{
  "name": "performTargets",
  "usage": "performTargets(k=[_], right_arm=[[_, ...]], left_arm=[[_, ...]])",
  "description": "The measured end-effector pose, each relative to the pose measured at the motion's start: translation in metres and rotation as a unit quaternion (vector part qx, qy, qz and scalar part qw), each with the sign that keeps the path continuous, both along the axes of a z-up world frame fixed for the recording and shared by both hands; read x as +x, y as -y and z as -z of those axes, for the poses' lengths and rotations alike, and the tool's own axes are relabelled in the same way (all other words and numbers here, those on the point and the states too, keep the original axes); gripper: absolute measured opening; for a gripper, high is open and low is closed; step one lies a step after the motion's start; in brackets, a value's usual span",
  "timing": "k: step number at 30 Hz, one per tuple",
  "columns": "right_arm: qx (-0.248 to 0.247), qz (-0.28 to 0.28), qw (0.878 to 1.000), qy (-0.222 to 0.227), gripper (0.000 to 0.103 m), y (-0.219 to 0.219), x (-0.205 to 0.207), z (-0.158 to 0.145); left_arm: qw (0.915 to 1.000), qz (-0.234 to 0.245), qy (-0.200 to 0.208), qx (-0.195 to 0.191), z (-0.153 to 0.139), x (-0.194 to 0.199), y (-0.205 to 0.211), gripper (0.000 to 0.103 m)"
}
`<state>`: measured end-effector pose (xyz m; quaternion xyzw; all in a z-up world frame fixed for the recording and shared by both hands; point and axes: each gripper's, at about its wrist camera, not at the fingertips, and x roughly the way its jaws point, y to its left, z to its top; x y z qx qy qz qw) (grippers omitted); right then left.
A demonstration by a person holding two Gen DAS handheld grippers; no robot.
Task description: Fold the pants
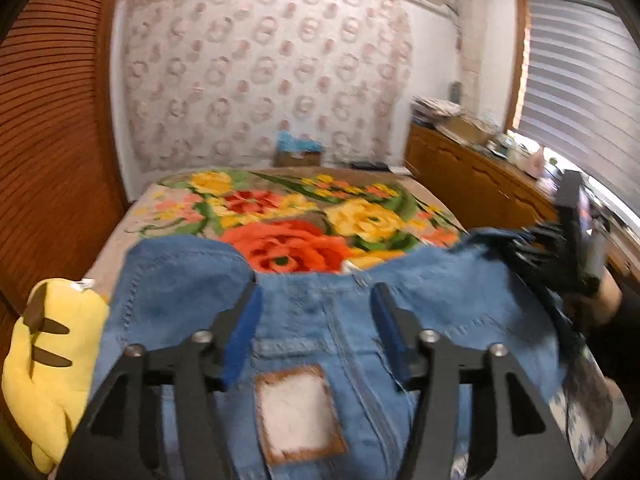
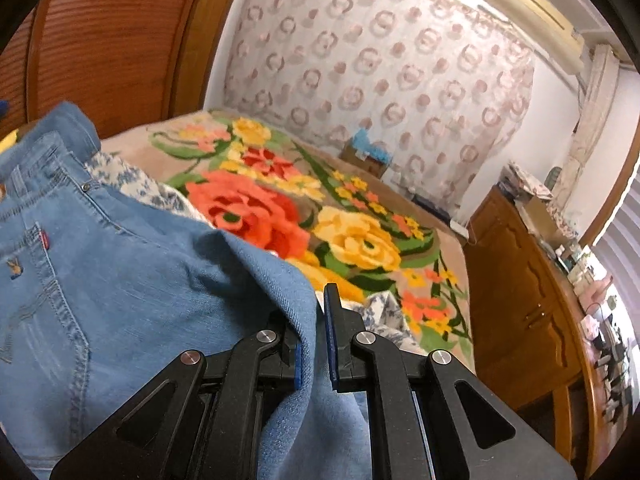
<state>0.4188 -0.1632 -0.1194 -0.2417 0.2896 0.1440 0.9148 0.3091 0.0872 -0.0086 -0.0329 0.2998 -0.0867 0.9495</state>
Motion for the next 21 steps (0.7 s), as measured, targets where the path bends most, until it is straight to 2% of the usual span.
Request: performTargets(k=[2, 3, 4, 6, 11, 14, 18, 21], right_arm=[[0.016, 0.006, 1.0, -0.016, 0.007, 0.003, 0.004, 0.0], [0.023, 0.007, 0.999, -0.022, 0.011, 0.005, 0.003, -0.002], [0.032, 0.008, 0.999, -0.028, 0.027, 0.007, 0.001, -0.003], [0.055, 0.0, 0.998, -0.039, 0.042, 0.013, -0.005, -0.01], [0.08, -0.006, 0.996, -0.041, 0.043, 0.03, -0.032, -0.029], [0.092, -0.003, 0.995, -0.049, 0.043, 0.044, -0.052, -0.033], [0.098, -0.008, 0.992, -0.085, 0.044, 0.059, -0.082, -0.017], [0.1, -0.008, 0.989, -0.11, 0.048, 0.065, -0.098, -0.001]], left_arm=[[0.9999, 0.011, -0.005, 0.008, 0.002, -0.008, 0.005, 0.062], [0.9998, 0.013, -0.009, 0.007, 0.005, -0.012, 0.007, 0.062], [0.9998, 0.014, -0.015, 0.006, 0.007, -0.014, 0.008, 0.062], [0.9996, 0.013, -0.023, 0.005, 0.011, -0.019, 0.009, 0.062], [0.9993, 0.004, -0.036, -0.009, 0.024, -0.03, 0.008, 0.062], [0.999, 0.001, -0.044, 0.003, 0.034, -0.037, 0.012, 0.062], [0.9982, 0.008, -0.059, 0.01, 0.047, -0.044, 0.02, 0.062], [0.9977, 0.007, -0.064, 0.019, 0.056, -0.049, 0.025, 0.062]])
